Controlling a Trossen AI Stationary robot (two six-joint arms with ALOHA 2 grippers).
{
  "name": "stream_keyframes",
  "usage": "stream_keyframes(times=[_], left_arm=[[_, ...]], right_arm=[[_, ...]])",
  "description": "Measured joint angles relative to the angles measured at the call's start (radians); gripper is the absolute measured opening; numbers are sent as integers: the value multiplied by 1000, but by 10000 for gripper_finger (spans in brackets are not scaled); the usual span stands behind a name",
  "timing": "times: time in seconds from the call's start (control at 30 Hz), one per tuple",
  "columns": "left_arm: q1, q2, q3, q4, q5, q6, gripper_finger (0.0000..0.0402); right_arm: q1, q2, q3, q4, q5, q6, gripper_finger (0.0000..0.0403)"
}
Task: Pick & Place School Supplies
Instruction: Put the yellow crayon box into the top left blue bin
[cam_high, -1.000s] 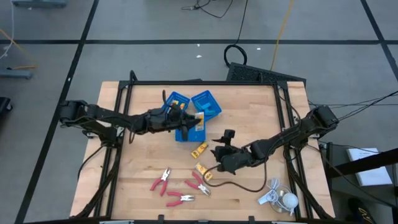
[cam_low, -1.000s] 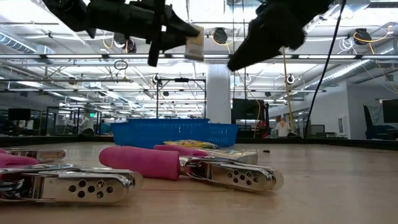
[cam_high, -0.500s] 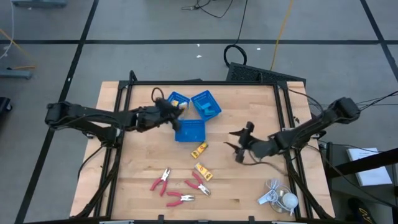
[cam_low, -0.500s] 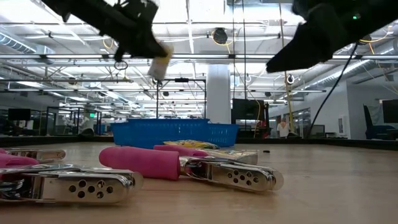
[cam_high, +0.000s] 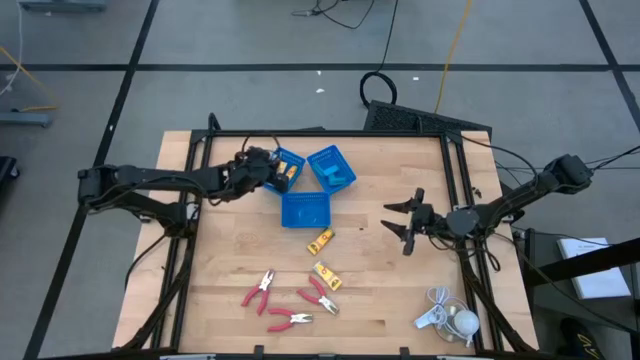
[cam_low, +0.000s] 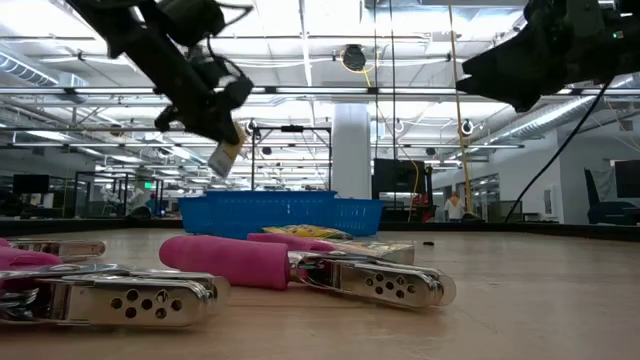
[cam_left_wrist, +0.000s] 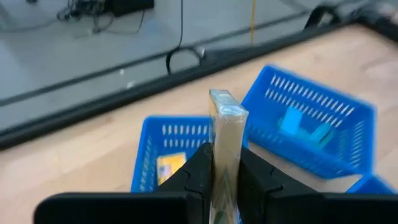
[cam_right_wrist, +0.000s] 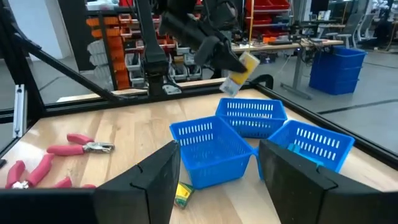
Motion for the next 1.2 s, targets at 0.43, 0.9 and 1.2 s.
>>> stream_keyframes(times=[0.43,0.9,1.2], left_arm=[[94,180,0,6,121,-41,67],[101,195,0,8,147,-12,66],[90,101,-1,29,326,26,66]], right_arm=[[0,-19,-18,0,0,4,208],[0,-19,-18,0,0,5,208],[-1,31,-18,-7,-58,0,208]])
